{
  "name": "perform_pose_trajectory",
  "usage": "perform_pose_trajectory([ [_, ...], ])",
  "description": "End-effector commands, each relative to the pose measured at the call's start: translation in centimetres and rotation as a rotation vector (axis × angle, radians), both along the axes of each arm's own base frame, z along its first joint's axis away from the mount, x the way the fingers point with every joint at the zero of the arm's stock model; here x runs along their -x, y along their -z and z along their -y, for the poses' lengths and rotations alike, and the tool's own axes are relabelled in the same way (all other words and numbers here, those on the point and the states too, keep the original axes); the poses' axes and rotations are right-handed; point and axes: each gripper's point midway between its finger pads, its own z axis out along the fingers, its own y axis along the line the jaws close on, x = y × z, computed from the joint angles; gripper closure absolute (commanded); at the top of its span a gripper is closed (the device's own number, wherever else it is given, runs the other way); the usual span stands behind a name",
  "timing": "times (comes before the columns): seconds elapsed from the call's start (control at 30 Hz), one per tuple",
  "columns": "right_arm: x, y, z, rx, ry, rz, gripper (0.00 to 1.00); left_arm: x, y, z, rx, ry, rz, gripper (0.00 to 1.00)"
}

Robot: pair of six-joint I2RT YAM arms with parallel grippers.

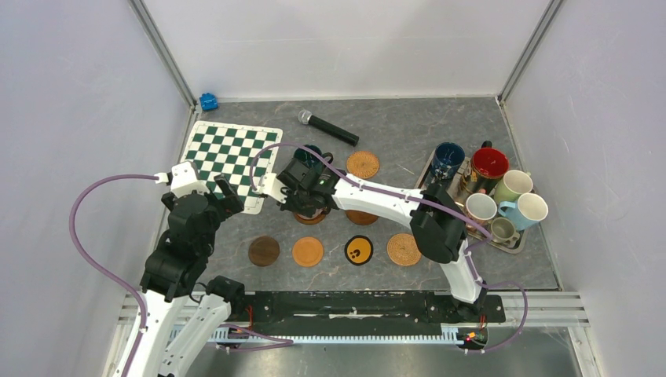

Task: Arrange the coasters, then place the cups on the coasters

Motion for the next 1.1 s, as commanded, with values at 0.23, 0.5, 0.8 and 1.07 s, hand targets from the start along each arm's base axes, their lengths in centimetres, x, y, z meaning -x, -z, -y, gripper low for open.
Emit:
perform_pose_trajectory([
  [0.23,-1.9,-2.9,-1.4,-0.056,0.003,0.100,0.85,0.2,-1.4,-0.4,0.017,-0.023,0.045,0.00],
  [0.5,-2.3,-3.0,-0.6,-0.031,0.019,0.134,0.84,0.1,-1.3,-0.3,0.015,-0.019,0.040,0.00],
  [0.8,-1.5,-3.1,-0.9,-0.059,0.000,0.093,0.82,0.0,-1.1,-0.2,0.014,-0.014,0.032,0.00],
  [1.07,-1.4,-4.3,-0.6,-0.082,0.020,0.100,0.79,0.0,-1.1,0.0,0.016,-0.008,0.031,0.00],
])
